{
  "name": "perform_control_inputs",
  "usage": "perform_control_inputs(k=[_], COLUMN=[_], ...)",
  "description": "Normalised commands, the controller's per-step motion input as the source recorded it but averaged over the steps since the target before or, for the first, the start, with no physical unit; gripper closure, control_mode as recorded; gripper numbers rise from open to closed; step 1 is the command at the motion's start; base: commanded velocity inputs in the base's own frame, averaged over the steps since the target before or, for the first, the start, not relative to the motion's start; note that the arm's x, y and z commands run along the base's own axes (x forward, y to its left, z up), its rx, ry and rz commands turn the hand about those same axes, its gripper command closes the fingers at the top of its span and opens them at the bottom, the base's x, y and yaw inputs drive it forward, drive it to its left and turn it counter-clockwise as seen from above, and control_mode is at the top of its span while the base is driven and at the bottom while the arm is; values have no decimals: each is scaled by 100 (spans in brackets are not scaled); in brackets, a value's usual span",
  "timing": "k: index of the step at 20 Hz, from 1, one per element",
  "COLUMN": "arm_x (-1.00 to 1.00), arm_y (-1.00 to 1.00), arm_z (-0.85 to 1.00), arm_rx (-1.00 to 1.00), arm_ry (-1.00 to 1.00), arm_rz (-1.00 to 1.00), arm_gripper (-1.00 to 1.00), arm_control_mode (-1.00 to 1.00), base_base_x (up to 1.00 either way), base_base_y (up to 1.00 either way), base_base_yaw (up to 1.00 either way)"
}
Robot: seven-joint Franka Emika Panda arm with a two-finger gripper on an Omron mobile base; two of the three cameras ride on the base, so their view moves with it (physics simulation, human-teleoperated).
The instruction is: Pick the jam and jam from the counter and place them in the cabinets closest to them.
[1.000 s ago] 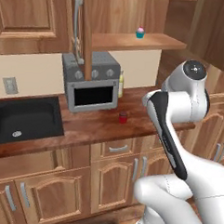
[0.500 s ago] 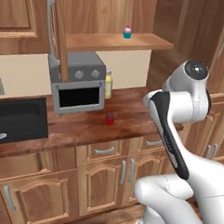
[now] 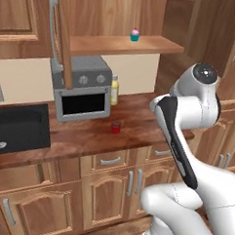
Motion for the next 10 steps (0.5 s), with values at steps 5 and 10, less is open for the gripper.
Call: perform_control_inputs(k=[5,10], arm_x=[0,0], arm_y=[0,0], arm_z=[0,0], arm_rx=[0,0], arm_ry=[0,0], arm_rz=[0,0], arm_gripper=[-100,-100], arm_control_mode=[100,100], base_base_x=[43,48], base_base_y=[0,0], base_base_yaw=[-1,-2])
